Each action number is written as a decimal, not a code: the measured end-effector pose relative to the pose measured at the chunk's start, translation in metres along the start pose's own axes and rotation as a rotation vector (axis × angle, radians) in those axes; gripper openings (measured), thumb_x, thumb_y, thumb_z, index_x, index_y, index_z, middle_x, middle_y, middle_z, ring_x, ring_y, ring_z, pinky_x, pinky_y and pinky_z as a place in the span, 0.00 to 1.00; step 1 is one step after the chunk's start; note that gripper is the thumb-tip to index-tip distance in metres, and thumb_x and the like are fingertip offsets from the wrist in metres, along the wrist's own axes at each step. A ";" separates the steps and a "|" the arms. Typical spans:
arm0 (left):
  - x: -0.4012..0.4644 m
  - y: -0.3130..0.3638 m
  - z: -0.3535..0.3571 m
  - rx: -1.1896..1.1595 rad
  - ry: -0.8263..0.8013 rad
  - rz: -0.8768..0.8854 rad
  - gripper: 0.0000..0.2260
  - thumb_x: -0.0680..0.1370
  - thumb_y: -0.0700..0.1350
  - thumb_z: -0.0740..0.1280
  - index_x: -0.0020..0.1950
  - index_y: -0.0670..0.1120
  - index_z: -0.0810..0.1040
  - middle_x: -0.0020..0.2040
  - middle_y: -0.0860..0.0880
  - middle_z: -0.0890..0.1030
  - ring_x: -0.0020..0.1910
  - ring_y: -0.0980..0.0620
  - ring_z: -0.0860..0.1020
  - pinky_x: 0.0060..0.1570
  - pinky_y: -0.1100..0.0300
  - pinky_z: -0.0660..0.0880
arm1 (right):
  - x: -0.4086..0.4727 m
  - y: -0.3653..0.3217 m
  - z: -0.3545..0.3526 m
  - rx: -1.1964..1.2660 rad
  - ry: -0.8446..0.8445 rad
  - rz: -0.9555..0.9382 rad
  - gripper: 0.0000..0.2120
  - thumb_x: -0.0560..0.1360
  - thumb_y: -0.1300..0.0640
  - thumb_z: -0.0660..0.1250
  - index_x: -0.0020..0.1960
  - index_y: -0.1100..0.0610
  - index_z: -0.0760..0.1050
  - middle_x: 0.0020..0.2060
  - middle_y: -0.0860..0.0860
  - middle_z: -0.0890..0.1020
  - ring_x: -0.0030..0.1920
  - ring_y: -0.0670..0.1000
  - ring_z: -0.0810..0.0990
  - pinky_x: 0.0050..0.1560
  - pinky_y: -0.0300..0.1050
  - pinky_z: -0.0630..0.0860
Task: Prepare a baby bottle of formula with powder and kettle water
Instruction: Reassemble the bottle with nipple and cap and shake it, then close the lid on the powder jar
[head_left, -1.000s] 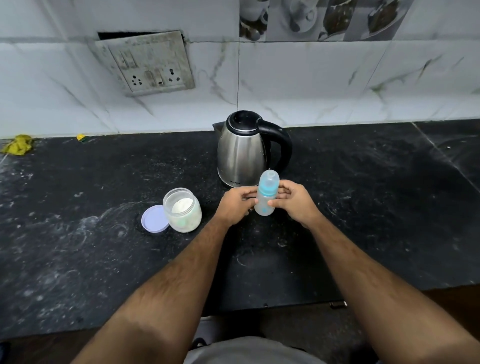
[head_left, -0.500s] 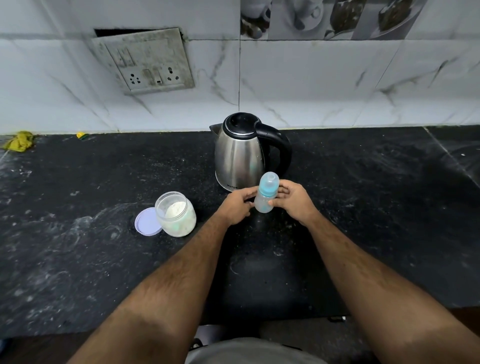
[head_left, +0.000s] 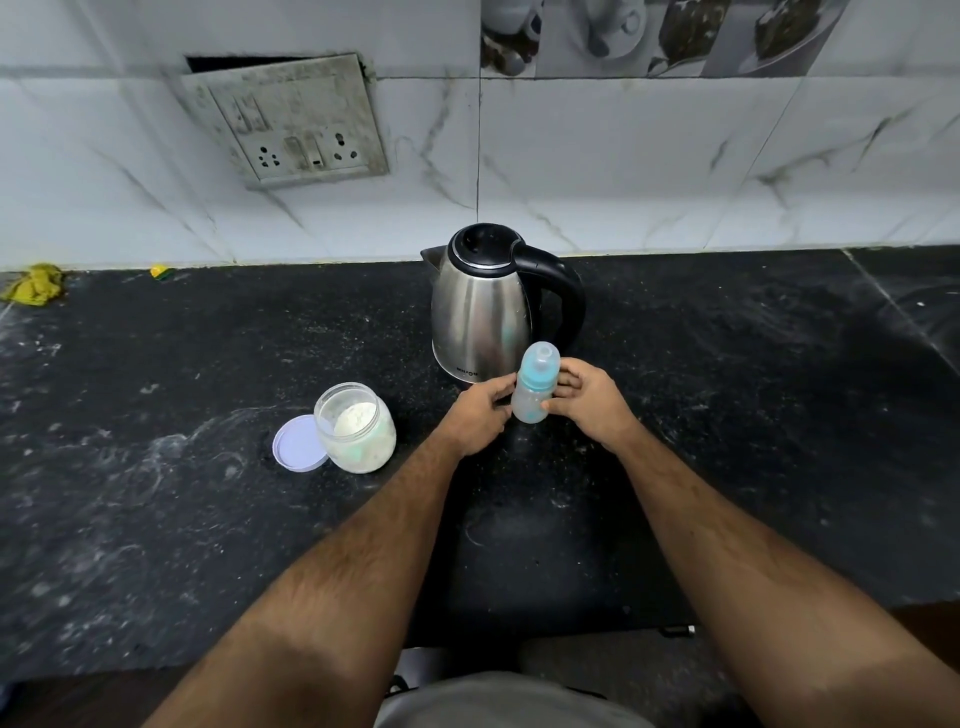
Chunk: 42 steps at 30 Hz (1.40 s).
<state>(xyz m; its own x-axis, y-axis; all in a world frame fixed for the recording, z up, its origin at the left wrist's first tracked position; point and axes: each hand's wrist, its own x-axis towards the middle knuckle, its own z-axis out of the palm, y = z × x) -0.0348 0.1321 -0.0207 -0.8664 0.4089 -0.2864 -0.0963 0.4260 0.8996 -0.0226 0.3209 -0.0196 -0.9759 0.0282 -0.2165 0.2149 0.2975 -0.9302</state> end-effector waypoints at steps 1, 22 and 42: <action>-0.001 -0.003 0.001 0.000 0.021 -0.016 0.26 0.80 0.34 0.63 0.78 0.46 0.64 0.73 0.49 0.72 0.71 0.53 0.71 0.71 0.50 0.69 | -0.002 0.000 0.001 -0.004 0.022 0.005 0.29 0.69 0.75 0.72 0.68 0.62 0.74 0.61 0.57 0.81 0.61 0.53 0.81 0.64 0.50 0.77; -0.135 -0.046 -0.060 0.063 0.442 0.203 0.12 0.79 0.41 0.68 0.62 0.46 0.82 0.56 0.54 0.84 0.54 0.62 0.80 0.55 0.68 0.76 | -0.078 -0.009 0.133 -0.110 0.283 -0.022 0.11 0.73 0.61 0.72 0.38 0.45 0.79 0.33 0.45 0.82 0.34 0.44 0.80 0.41 0.49 0.81; -0.142 -0.117 -0.190 0.652 0.287 -0.123 0.42 0.69 0.52 0.78 0.78 0.49 0.62 0.78 0.50 0.65 0.76 0.47 0.62 0.73 0.43 0.60 | -0.038 -0.037 0.210 -0.239 -0.104 -0.014 0.60 0.59 0.55 0.85 0.80 0.53 0.52 0.75 0.52 0.67 0.75 0.52 0.65 0.75 0.52 0.62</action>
<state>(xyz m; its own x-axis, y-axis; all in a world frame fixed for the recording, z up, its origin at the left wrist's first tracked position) 0.0058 -0.1294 -0.0227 -0.9714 0.1369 -0.1941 0.0329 0.8868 0.4611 0.0147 0.1083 -0.0393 -0.9669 -0.0717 -0.2450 0.1746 0.5148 -0.8393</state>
